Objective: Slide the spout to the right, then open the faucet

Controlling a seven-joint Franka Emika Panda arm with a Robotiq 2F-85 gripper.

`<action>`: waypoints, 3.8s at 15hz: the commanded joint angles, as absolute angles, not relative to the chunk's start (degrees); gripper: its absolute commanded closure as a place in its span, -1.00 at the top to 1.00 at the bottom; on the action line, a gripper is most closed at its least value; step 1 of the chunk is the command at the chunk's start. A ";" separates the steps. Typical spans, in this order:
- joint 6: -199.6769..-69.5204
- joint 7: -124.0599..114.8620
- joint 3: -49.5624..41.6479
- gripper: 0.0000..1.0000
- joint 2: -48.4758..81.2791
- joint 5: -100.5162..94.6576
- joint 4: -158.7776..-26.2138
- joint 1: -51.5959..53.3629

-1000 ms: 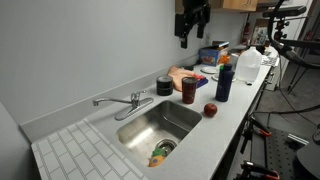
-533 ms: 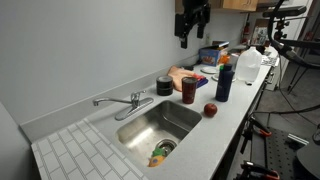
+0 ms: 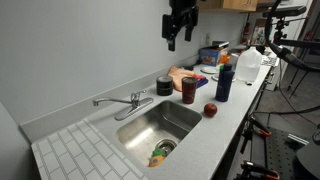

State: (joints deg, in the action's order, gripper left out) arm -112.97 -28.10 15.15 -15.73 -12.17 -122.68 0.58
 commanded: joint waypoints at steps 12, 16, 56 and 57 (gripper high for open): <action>-134.06 -20.28 11.89 1.00 15.59 -10.95 -99.89 9.50; -134.20 -20.12 9.68 1.00 16.02 -10.72 -100.81 10.92; -119.18 -26.22 3.46 1.00 64.16 3.79 -40.80 14.36; -118.17 -26.03 3.79 1.00 64.24 4.25 -40.56 14.19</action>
